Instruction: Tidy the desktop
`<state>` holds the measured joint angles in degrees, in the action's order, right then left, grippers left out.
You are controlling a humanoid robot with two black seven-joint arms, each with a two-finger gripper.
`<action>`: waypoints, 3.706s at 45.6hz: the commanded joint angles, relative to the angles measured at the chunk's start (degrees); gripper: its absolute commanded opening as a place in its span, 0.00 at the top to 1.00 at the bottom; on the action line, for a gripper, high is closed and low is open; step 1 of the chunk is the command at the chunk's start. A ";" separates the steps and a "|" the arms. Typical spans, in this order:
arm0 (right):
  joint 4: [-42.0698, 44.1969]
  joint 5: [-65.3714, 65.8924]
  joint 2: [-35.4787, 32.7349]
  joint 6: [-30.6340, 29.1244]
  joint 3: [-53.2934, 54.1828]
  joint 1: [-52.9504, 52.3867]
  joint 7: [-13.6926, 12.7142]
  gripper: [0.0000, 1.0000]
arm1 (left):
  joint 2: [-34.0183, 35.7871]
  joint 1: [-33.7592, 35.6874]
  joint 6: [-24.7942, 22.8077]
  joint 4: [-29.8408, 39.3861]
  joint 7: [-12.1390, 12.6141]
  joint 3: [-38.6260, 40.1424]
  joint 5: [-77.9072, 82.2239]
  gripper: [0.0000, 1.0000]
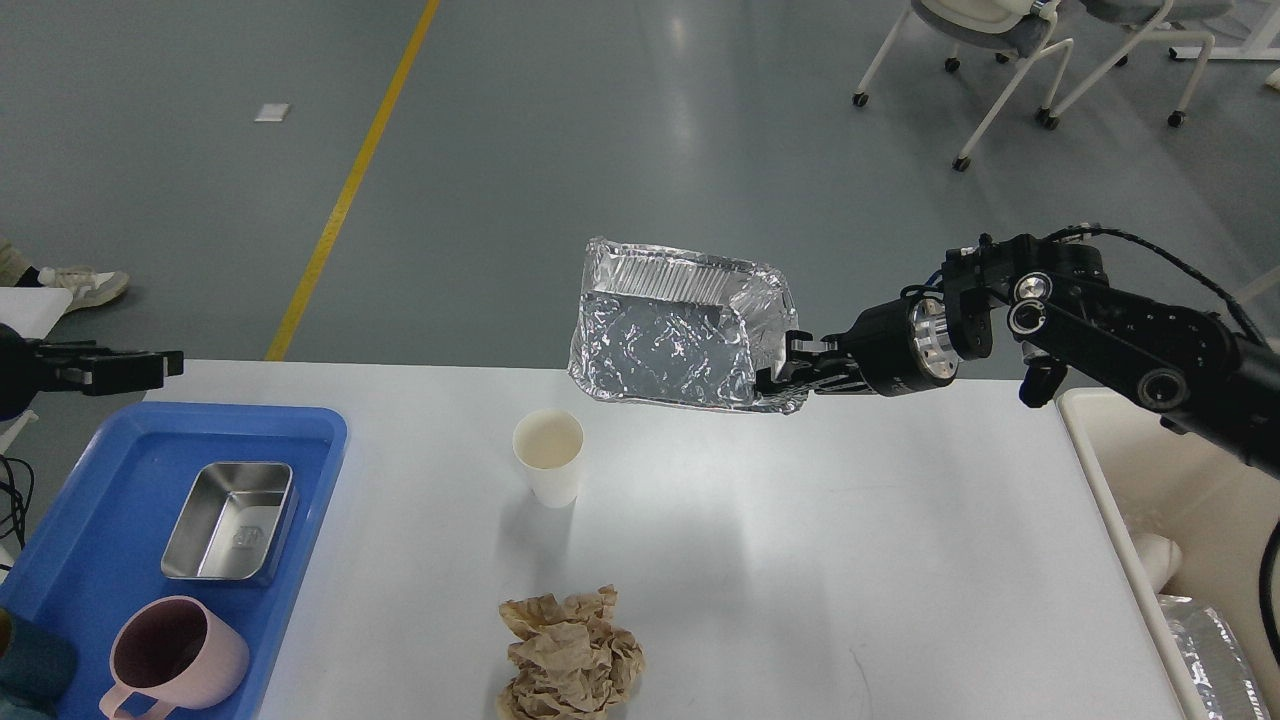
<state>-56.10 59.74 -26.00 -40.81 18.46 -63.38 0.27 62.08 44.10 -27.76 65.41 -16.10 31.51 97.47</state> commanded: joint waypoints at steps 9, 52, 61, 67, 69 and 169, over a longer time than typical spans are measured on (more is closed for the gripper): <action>0.11 0.03 2.71 1.08 0.08 -0.08 -0.09 1.00 | -9.17 8.54 -3.97 -3.09 -0.42 -9.00 7.56 0.03; 0.03 -0.06 2.97 1.70 -0.01 -0.52 0.00 1.00 | -45.29 27.36 -0.02 -22.51 -2.97 -41.18 8.88 0.03; 0.03 -0.06 2.80 1.70 -0.01 -0.61 0.00 1.00 | -49.77 25.60 1.65 -27.52 -3.06 -41.71 8.53 0.03; 0.03 -0.06 2.71 1.70 -0.01 -0.61 0.00 1.00 | -50.83 24.37 3.06 -29.10 -3.06 -41.62 8.53 0.03; -0.06 -0.15 2.62 1.70 0.26 -0.61 0.00 1.00 | -50.92 23.84 3.76 -29.54 -3.06 -41.71 8.53 0.03; 1.52 0.12 0.69 1.61 -4.67 0.71 -0.62 1.00 | 14.30 22.34 3.94 4.38 -16.07 -23.87 -31.03 0.96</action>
<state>-54.52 59.89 -25.30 -39.20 13.83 -62.53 -0.30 76.03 66.42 -23.52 69.23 -32.19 7.94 66.43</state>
